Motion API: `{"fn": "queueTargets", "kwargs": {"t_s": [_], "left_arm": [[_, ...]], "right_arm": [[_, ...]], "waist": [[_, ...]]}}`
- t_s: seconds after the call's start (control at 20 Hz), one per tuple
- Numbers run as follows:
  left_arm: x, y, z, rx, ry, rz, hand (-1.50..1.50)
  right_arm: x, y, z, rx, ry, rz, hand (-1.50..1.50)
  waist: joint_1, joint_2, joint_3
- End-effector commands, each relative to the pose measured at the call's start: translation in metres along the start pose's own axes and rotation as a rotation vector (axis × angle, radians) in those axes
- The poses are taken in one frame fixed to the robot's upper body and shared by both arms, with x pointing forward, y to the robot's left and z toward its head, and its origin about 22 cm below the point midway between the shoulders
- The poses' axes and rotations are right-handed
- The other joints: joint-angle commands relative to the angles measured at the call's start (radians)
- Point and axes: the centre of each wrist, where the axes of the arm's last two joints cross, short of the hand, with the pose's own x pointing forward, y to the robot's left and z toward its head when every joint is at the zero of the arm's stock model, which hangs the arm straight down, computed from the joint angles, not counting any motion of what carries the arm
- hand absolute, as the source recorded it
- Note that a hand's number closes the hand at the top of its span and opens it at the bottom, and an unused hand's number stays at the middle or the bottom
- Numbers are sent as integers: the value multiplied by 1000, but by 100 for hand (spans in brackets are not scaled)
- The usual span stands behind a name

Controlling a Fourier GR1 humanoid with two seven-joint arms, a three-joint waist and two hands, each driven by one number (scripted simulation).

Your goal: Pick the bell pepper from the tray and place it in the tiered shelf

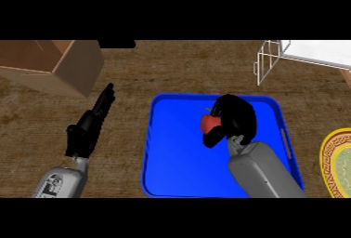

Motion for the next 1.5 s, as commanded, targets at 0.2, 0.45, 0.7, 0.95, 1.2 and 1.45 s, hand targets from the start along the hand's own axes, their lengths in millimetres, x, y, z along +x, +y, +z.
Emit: {"fn": "queueTargets", "kwargs": {"t_s": [0.2,0.45,0.7,0.95,1.2,1.45], "left_arm": [[-8,-12,2,6,-8,-8,0],[-8,-4,6,18,5,-4,0],[1,1,-1,35,1,-6,0],[-11,-13,10,2,10,-12,0],[-6,-5,10,25,19,-2,0],[-3,1,-5,-2,15,12,0]], "right_arm": [[13,-32,2,-127,-94,-291,150],[24,-81,31,-266,-165,-403,150],[24,-112,58,-399,-133,-459,150],[36,-169,69,-552,-58,-368,150],[23,-199,67,-682,-30,-390,150],[32,-233,66,-781,9,-338,150]], "waist": [[-6,2,1],[-8,-1,1],[-8,-1,1],[-7,-2,0],[-5,-1,1],[-4,0,0]]}}
